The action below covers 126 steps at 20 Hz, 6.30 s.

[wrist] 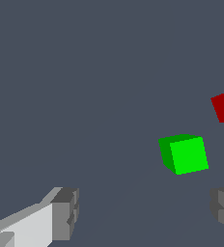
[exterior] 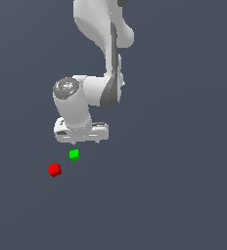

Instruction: Stack the red cube on top of the green cube.

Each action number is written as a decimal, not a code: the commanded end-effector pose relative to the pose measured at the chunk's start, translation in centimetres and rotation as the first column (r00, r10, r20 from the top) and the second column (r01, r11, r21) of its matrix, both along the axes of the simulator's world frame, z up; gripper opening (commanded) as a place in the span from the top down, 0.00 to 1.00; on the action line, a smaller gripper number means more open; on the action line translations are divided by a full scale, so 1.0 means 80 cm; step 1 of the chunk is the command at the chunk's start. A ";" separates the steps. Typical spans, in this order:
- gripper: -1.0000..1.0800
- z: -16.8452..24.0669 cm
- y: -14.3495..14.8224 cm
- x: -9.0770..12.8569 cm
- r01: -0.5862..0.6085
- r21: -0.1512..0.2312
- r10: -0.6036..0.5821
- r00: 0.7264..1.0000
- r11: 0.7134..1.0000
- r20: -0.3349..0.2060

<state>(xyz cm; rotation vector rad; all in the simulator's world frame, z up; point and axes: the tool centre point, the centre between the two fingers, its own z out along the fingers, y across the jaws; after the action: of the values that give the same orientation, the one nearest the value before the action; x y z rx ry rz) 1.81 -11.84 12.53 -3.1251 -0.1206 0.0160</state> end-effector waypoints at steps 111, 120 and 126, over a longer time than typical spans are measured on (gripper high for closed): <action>1.00 -0.022 -0.167 0.085 -0.360 -0.014 0.360 0.933 0.933 0.011; 1.00 -0.049 -0.132 0.051 -0.360 -0.014 0.360 0.933 0.933 0.011; 1.00 -0.067 -0.109 0.030 -0.360 -0.014 0.360 0.933 0.933 0.011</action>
<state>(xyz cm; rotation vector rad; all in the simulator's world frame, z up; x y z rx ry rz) 4.61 -21.02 7.50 -3.0635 -0.6939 0.0009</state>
